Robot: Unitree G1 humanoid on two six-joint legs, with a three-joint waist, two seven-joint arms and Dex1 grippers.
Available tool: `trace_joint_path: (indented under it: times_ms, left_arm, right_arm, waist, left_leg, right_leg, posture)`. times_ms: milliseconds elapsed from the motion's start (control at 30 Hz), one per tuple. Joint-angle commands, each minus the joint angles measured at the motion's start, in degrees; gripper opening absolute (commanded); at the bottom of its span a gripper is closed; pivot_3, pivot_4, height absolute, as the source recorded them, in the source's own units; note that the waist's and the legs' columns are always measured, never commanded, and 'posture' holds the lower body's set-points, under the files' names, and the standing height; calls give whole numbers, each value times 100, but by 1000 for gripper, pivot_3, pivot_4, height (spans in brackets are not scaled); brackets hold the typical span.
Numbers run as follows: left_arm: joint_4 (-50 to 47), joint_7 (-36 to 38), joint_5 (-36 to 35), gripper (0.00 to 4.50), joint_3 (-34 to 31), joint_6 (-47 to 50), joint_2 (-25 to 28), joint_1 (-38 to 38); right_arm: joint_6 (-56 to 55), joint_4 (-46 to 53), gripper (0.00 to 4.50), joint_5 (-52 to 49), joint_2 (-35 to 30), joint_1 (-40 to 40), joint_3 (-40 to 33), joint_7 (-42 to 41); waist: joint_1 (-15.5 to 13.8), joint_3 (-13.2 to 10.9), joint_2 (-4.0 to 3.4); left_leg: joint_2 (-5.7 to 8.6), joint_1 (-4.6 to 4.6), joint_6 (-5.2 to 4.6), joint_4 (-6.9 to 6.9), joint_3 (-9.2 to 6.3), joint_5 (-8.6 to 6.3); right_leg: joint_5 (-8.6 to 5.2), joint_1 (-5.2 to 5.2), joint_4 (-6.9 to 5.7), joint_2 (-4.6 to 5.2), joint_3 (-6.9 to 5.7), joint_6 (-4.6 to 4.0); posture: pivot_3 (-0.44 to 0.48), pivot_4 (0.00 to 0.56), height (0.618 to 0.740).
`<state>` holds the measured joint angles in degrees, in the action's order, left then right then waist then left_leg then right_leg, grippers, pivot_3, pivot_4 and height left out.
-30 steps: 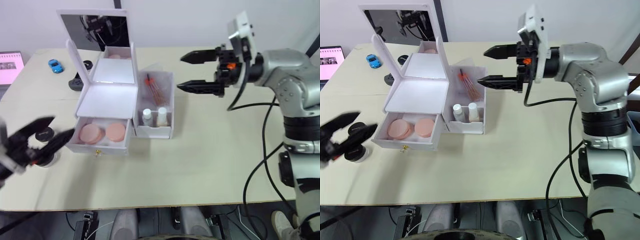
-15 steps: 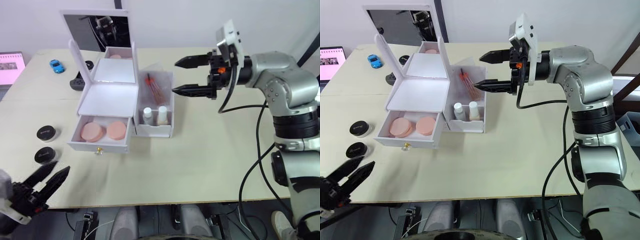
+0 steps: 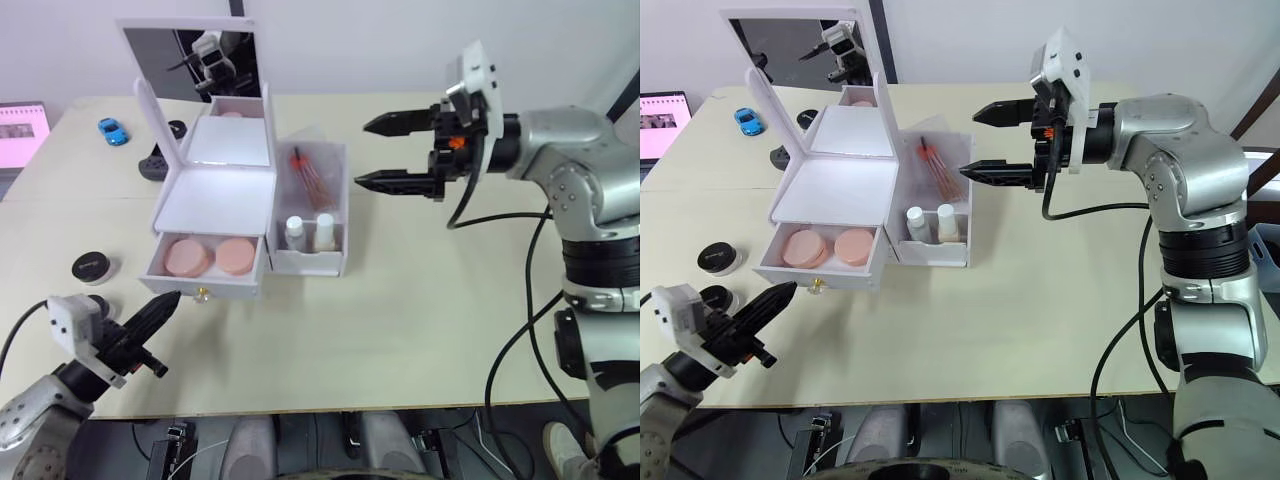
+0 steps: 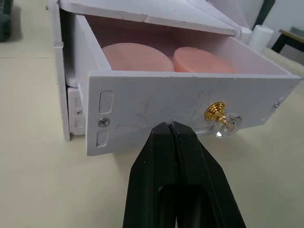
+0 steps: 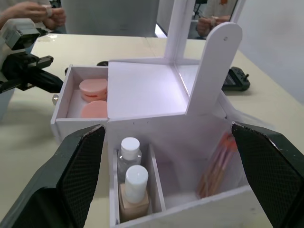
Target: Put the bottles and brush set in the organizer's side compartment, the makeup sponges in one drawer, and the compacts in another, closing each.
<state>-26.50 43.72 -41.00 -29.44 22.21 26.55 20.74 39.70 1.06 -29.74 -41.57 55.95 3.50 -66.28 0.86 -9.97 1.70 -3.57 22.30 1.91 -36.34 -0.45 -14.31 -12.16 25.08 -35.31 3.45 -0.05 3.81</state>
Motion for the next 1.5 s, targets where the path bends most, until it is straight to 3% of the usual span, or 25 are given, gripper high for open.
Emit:
trace_joint_path:
  times_ms: [33,400,867,1200,1500]
  left_arm:
    - [251,-95,124,14,177,-79,194,-535]
    - [1149,-39,432,14,779,-199,325,-1836]
    - [1640,-21,563,14,881,-329,324,-2397]
    - [1636,-32,579,14,1011,-273,316,-2410]
    - [1102,312,186,14,148,-181,802,-1283]
  right_arm:
    - [158,371,4500,-150,-186,2,-301,83]
    - [1298,1177,4500,-966,-594,-346,-574,84]
    - [1852,1615,4500,-1568,-852,-386,-684,303]
    - [1672,1332,4500,-1492,-872,-269,-556,174]
    - [1374,1142,4500,-1425,-681,-270,-388,3]
  waist:
    - [-13,0,0]
    - [-17,1,2]
    - [-30,0,1]
    - [-53,-1,-1]
    - [28,-2,-2]
  left_leg:
    - [0,-1,0,-1,0,0]
    - [-2,-2,-1,2,-3,0]
    - [-5,-3,0,-31,-5,1]
    - [-4,13,0,-55,-5,0]
    - [-13,11,-10,-38,3,-7]
  right_leg:
    - [0,0,-4,0,0,1]
    - [3,-5,-2,-6,0,-3]
    - [-2,-17,-2,-7,0,7]
    - [-2,-20,2,-1,0,7]
    - [-2,-3,4,-4,-1,7]
  posture:
    - [0,150,725]
    - [0,150,725]
    - [0,150,725]
    - [0,150,725]
    - [0,150,725]
